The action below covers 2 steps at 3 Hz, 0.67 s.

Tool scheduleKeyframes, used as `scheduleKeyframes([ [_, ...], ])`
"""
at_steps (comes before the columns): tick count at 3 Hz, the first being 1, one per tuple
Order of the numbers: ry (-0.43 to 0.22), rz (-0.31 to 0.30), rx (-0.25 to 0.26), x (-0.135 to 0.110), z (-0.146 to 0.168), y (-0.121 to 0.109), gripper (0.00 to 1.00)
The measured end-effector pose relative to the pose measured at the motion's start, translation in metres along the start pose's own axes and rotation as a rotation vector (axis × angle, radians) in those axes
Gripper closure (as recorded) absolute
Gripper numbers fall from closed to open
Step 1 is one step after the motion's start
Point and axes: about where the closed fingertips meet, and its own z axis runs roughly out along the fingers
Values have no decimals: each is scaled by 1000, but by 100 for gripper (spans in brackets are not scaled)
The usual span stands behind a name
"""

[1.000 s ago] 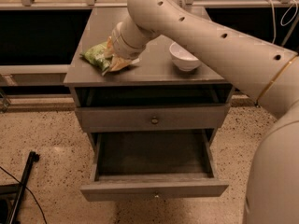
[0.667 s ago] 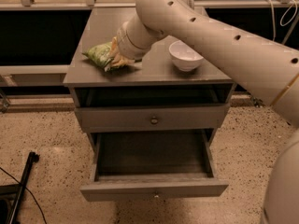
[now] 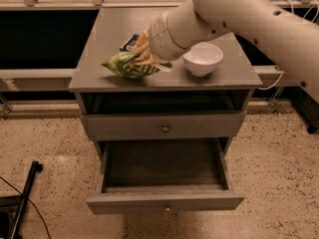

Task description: Place green jalapeno chip bag into middle drawer

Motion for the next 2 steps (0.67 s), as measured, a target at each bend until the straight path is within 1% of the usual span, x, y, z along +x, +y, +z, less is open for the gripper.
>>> scheduleKeyframes([
  [1,-5,-3,-31,-4,-40,20,100],
  [2,24,6,-91,3,-68,45,100],
])
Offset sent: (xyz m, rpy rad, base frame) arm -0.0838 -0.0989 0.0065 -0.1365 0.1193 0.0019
